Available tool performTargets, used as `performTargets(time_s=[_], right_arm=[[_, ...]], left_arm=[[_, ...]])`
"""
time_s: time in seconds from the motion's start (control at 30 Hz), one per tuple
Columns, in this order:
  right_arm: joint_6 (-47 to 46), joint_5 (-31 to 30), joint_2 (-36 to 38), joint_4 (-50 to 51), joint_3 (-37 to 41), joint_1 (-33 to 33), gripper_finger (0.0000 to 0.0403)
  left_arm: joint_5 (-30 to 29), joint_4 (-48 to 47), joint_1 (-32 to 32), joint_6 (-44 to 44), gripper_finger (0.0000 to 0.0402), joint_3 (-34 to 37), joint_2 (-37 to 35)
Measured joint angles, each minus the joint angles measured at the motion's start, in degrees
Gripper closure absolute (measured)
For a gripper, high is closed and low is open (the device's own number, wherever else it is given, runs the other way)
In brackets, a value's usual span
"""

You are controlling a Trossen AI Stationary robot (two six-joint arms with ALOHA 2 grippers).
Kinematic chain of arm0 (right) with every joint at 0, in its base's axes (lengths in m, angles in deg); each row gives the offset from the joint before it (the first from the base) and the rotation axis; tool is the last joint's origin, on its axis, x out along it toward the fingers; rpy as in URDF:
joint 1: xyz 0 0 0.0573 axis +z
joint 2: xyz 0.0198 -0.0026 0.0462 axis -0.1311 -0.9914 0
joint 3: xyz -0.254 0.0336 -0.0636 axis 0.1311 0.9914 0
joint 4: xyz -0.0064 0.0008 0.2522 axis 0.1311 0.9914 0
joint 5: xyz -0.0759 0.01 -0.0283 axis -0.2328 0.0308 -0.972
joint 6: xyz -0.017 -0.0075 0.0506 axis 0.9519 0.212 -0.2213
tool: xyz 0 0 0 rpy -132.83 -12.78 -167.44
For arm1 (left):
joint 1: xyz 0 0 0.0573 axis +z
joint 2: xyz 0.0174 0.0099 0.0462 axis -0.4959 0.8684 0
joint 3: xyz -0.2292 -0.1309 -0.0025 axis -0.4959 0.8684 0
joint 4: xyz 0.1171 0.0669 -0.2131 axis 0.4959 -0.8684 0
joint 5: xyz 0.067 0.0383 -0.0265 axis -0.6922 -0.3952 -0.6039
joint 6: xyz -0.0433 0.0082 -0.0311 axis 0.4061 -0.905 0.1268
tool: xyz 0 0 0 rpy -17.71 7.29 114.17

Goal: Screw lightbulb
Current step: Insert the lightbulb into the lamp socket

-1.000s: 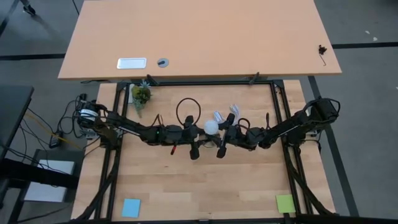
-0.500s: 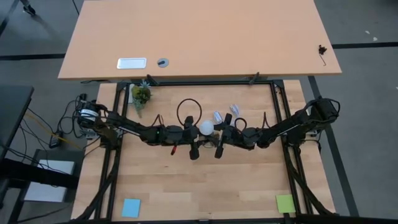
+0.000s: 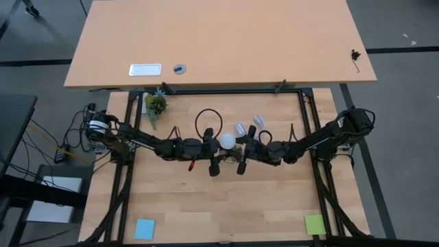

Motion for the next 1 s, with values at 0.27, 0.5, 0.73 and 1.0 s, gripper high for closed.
performTargets(time_s=[0.27, 0.5, 0.73, 1.0], right_arm=[[0.23, -0.81, -0.01, -1.42, 0.00, 0.49, 0.0219], [0.63, -0.82, 0.04, -4.29, -0.02, 0.77, 0.0219], [0.42, -0.83, 0.02, -3.78, 0.00, 0.90, 0.0219], [-0.50, -0.87, 0.04, -3.78, 0.03, 0.73, 0.0215]], left_arm=[[0.00, 0.82, -0.02, 0.00, 0.0241, -0.02, -0.05], [0.01, -0.92, -0.48, -0.52, 0.0241, -0.02, -2.64], [0.15, -1.36, -0.50, -0.44, 0.0241, -0.02, -2.93], [0.17, -1.43, -0.50, -0.41, 0.0241, -0.02, -2.93]])
